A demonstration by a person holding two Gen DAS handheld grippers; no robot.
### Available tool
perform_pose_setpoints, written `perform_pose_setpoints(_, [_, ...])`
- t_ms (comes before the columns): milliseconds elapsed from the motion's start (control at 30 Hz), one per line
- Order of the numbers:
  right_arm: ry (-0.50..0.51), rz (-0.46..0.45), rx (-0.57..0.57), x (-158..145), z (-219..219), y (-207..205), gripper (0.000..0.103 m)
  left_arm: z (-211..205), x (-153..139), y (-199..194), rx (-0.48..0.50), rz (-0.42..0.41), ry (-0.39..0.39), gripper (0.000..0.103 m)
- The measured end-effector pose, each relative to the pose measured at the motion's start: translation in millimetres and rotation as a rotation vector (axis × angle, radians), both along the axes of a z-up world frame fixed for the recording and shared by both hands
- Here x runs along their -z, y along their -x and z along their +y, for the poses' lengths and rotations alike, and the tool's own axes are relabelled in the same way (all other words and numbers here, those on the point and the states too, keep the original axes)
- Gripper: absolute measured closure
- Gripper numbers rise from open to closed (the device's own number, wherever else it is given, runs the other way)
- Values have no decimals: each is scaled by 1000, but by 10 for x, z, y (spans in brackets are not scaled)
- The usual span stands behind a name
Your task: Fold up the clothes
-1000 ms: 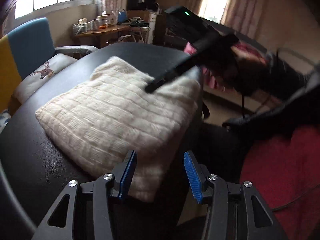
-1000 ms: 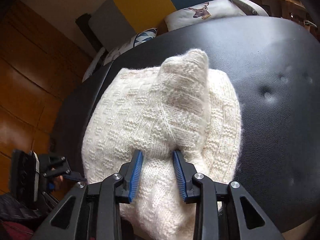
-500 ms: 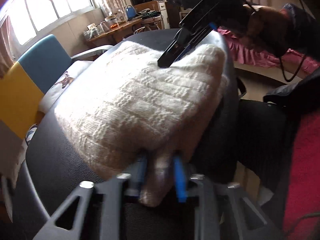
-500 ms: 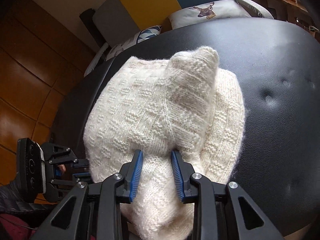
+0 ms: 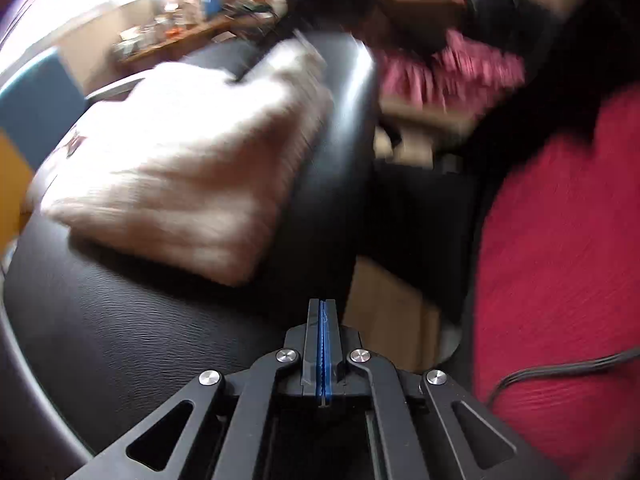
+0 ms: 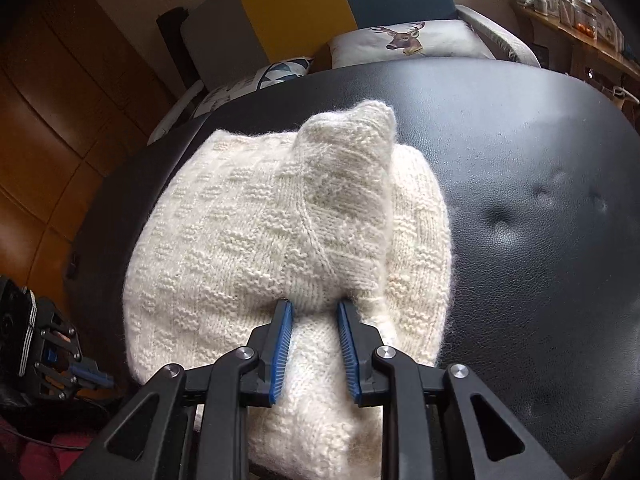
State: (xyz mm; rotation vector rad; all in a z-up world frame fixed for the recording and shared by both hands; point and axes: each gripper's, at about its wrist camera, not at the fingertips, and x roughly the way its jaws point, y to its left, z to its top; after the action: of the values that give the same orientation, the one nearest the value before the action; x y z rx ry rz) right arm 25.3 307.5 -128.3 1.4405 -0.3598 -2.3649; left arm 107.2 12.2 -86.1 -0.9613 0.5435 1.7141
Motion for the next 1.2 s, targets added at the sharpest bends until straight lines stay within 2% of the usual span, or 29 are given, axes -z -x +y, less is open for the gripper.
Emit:
perform_pose_setpoints(100, [41, -2, 18, -49, 44, -40, 79, -140, -193, 401, -146, -54, -132, 103])
perform_pose_setpoints(167, [113, 9, 41, -122, 127, -105, 78, -132, -259, 660, -227, -77, -209, 103])
perform_pose_setpoints(200, [150, 15, 53, -159, 171, -139, 72, -124, -288, 789, -266, -88, -247, 103])
perform_pose_setpoints(267, [229, 15, 68, -234, 282, -244, 70, -4, -311, 1016, -302, -97, -289, 103])
perform_pose_setpoints(333, [284, 20, 72, -311, 385, -395, 66, 118, -305, 1190, -317, -79, -303, 103])
perform_pose_setpoints(433, [273, 19, 52, -332, 439, -487, 58, 334, -213, 1322, -305, -71, -266, 103])
perform_pose_setpoints(567, [297, 14, -17, -280, 378, -523, 56, 445, -185, 1418, -300, -88, -284, 103])
perform_pose_setpoints(633, [302, -11, -70, -213, 238, -392, 56, 594, -183, 1461, -306, -87, -291, 102])
perform_pose_setpoints(800, [532, -92, -285, -65, -54, -91, 54, 779, -185, 1619, -305, -78, -286, 96])
perform_pose_setpoints(833, [523, -119, -319, -28, -83, -83, 57, 807, -180, 1642, -307, -78, -283, 95])
perform_pose_setpoints(867, [501, -151, -318, 36, -51, -125, 58, 842, -154, 1660, -299, -85, -274, 89])
perform_pose_setpoints(900, [477, -183, -310, 104, -8, -174, 64, 869, -110, 1659, -294, -94, -259, 87])
perform_pose_setpoints(933, [454, -215, -302, 173, 35, -224, 83, 889, -54, 1657, -290, -111, -247, 87])
perform_pose_setpoints(1000, [407, -280, -287, 310, 120, -322, 83, 872, 37, 1634, -285, -151, -256, 87])
perform_pose_setpoints(1067, [399, -273, -276, 269, 145, -426, 82, 848, 68, 1590, -266, -180, -274, 87])
perform_pose_setpoints(1100, [405, -268, -260, 222, 173, -455, 77, 852, 62, 1552, -253, -175, -271, 87])
perform_pose_setpoints(1133, [413, -243, -231, 145, 228, -467, 70, 861, 52, 1511, -239, -166, -265, 87])
perform_pose_setpoints(1200, [432, -157, -165, -60, 379, -453, 66, 885, -3, 1466, -234, -141, -249, 87])
